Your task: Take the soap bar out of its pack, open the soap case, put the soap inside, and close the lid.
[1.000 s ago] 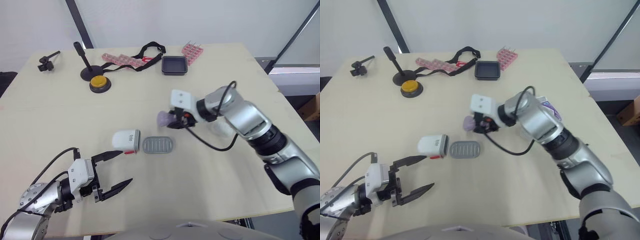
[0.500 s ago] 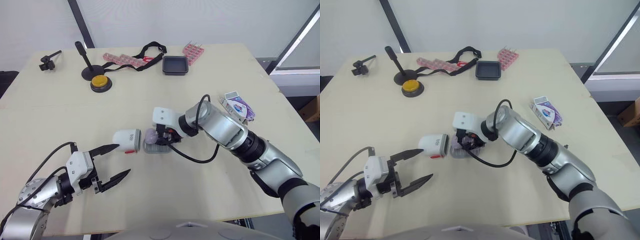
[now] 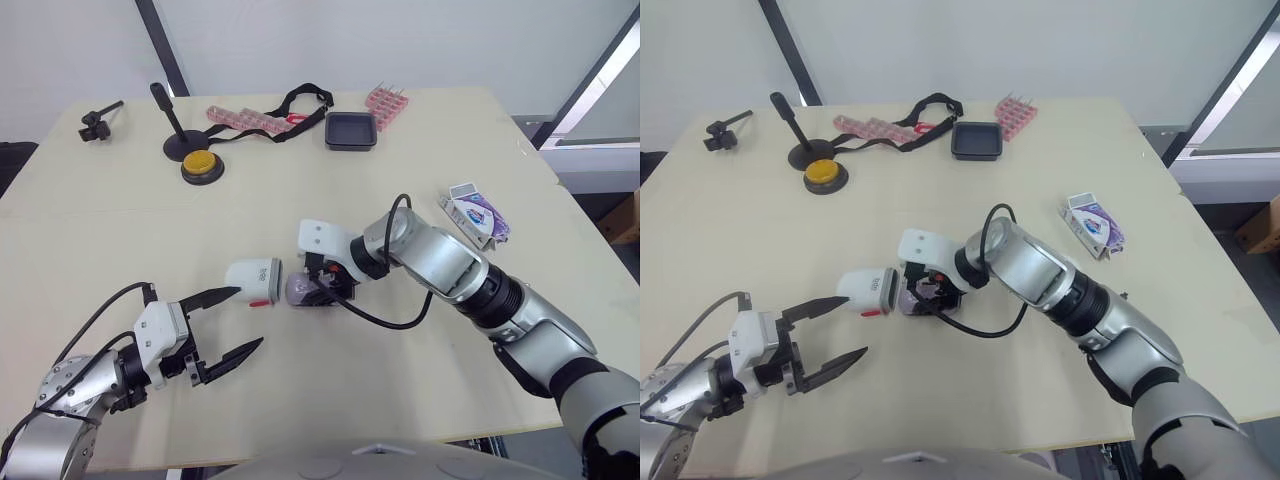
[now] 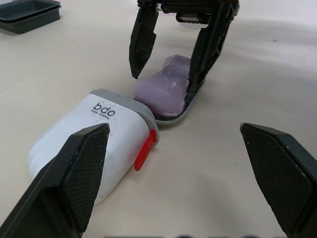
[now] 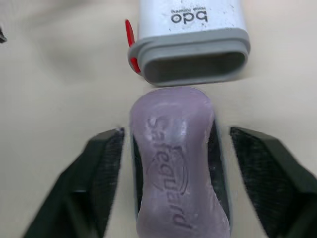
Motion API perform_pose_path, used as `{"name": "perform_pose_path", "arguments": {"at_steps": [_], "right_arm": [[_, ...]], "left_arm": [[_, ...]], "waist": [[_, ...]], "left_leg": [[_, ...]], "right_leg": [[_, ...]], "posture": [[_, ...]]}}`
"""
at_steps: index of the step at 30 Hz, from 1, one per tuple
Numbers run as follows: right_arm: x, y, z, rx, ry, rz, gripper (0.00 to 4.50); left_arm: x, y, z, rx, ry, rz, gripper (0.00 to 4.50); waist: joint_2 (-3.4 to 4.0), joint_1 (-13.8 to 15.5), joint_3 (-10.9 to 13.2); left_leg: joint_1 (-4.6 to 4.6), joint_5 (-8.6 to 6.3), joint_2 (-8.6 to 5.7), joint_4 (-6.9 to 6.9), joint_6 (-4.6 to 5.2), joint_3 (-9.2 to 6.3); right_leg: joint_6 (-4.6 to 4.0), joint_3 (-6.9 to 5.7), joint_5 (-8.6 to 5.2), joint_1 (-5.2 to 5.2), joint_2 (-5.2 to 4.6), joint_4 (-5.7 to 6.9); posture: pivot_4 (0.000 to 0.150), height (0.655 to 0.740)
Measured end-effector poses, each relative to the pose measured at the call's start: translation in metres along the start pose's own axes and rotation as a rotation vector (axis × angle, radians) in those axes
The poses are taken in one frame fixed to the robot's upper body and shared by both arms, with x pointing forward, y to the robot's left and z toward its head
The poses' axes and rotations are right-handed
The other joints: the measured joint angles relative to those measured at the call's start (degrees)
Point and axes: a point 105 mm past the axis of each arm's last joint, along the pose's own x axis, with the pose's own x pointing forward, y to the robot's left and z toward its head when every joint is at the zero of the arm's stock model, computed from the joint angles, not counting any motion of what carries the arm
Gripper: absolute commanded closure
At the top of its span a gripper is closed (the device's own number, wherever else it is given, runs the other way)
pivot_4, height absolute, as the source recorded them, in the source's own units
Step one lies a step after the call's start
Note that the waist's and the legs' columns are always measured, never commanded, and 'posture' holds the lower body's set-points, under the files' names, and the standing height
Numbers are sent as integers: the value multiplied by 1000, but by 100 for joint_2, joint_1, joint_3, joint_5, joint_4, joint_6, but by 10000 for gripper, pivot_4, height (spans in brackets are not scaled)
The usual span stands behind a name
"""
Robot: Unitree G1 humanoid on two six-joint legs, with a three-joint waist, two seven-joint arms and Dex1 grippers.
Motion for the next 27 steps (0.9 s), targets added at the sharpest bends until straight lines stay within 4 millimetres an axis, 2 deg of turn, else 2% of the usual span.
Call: {"name": "perform_pose_path", "arguments": {"at_steps": [8,14,16,21,23,27], "right_arm": [[-11,-8,-3,1,-14,-27,335],[-48,-14,-4,20,-266,-108,335],[-62,-12,-13,57,-377,-151,335],[-97,14,-45,86,-635,-253,335],[-112,23,-68,82,-647,-320,335],[-126,48,-98,82,-621,-357,335]], "left_arm": [[2,2,2,11,-5,-1,0],[7,19,7,53,-16,1,0],[8,27,8,72,-8,-9,0],[12,39,13,135,19,-128,0],[13,43,14,156,47,-195,0],[19,45,11,223,113,-347,0]], "waist": [[0,17,0],[-14,98,-8],[-19,128,-13],[-25,191,-18],[-22,182,-19],[-22,157,-20]], "left_leg": [[0,1,0,1,-1,0],[-2,1,-1,3,0,0],[-1,1,-1,2,0,0],[-1,0,0,4,2,-1],[0,0,-5,4,4,2],[2,-11,0,4,32,1]], "right_leg": [[0,0,0,0,0,2],[0,2,1,0,0,4],[0,4,1,0,0,4],[-1,2,0,-2,-2,3],[-3,5,-1,-2,-7,3],[-25,6,-13,-2,-8,6]], "posture": [[1500,7291],[1500,7291],[1500,7291],[1500,7291],[1500,7291],[1500,7291]]}}
